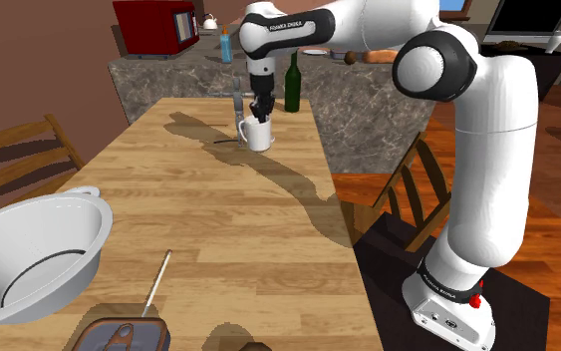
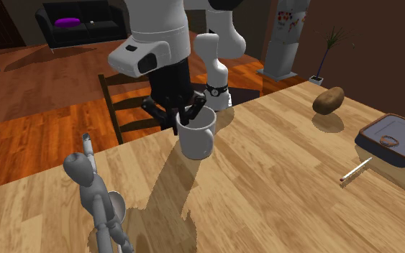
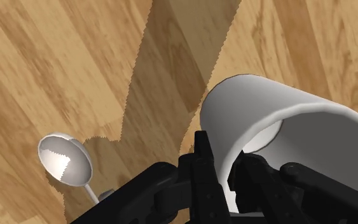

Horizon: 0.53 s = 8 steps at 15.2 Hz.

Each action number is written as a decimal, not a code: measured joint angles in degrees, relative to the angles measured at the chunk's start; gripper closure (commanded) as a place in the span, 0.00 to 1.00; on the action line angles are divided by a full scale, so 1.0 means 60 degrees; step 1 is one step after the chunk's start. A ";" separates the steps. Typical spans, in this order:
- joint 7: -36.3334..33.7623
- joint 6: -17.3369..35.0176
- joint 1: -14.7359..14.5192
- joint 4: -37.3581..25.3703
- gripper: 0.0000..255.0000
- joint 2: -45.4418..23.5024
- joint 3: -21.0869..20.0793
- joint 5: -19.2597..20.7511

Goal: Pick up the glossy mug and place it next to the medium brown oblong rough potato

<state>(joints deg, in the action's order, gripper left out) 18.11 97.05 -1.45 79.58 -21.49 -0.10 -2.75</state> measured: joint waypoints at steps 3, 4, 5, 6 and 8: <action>0.0011 -0.0394 0.0021 -0.0409 1.00 -0.0016 0.0008 0.0001; 0.0008 -0.0531 0.0024 -0.0557 1.00 -0.0028 0.0009 0.0002; 0.0000 -0.0641 0.0023 -0.0675 1.00 -0.0036 0.0008 0.0001; -0.0014 -0.0760 0.0017 -0.0788 1.00 -0.0031 0.0005 0.0002; -0.0037 -0.1048 0.0012 -0.1181 1.00 -0.0131 0.0001 0.0002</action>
<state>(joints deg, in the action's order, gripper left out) 17.89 90.76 -1.39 72.50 -22.28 -0.09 -2.74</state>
